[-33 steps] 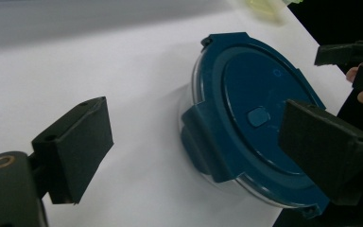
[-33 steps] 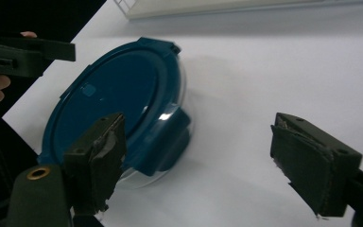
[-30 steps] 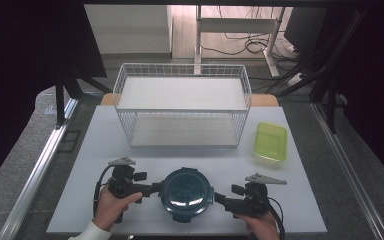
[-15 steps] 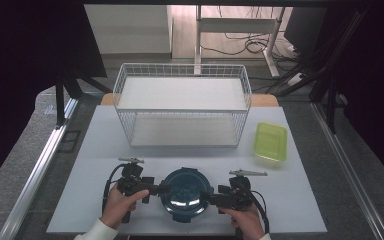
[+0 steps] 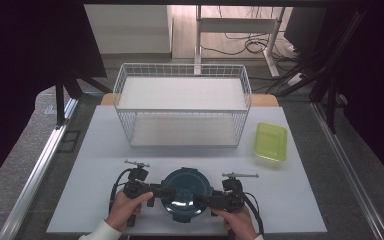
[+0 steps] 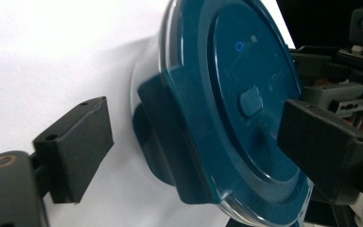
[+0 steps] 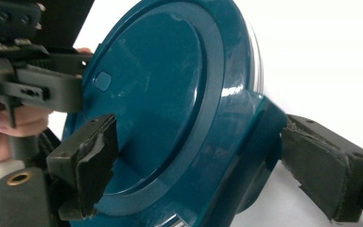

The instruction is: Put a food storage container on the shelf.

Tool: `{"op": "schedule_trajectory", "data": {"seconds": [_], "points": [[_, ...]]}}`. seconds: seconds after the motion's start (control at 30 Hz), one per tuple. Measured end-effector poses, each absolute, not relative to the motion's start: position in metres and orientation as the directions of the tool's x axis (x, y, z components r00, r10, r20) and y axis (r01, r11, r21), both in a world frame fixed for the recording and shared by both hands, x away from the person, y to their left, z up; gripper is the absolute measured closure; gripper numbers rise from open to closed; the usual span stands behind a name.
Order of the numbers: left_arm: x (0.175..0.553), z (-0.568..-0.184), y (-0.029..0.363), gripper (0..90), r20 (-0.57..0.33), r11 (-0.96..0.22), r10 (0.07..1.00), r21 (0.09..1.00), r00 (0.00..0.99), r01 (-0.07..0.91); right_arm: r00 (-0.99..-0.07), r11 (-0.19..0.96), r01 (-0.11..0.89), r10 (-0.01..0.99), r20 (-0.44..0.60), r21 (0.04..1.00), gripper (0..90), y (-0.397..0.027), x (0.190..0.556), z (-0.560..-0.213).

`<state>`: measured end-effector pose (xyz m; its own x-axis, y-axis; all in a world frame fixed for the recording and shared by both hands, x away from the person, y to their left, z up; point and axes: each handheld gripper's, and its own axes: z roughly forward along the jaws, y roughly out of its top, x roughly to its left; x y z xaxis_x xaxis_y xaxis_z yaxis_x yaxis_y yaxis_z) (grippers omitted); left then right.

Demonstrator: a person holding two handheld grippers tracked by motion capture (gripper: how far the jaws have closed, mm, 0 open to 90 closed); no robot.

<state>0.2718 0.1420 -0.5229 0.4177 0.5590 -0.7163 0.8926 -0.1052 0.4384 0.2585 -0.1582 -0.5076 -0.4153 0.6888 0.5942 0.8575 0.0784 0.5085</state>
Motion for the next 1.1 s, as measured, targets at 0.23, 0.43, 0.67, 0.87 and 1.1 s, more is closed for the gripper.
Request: {"op": "schedule_trajectory", "data": {"seconds": [0.23,0.43,0.67,0.87,1.1], "points": [[0.269,-0.524,0.139,20.0,-0.737,-0.109,0.538,0.419,0.408,0.901,-0.379,0.056,0.884,0.669,0.639,0.465,16.6,-0.156,0.255,-0.510],[0.267,-0.523,0.142,25.5,-0.750,-0.066,0.549,0.402,0.370,0.913,-0.335,0.013,0.898,0.668,0.665,0.440,22.8,-0.160,0.255,-0.509],[0.261,-0.517,0.142,30.2,-0.739,-0.043,0.567,0.416,0.365,0.908,-0.281,-0.052,0.911,0.651,0.705,0.410,29.5,-0.166,0.253,-0.509],[0.252,-0.512,0.144,35.0,-0.736,-0.008,0.571,0.438,0.363,0.899,-0.269,-0.080,0.907,0.644,0.716,0.413,32.5,-0.169,0.248,-0.507],[0.249,-0.508,0.144,37.2,-0.730,0.004,0.578,0.449,0.364,0.893,-0.265,-0.092,0.904,0.645,0.717,0.417,33.7,-0.170,0.247,-0.505]]}}
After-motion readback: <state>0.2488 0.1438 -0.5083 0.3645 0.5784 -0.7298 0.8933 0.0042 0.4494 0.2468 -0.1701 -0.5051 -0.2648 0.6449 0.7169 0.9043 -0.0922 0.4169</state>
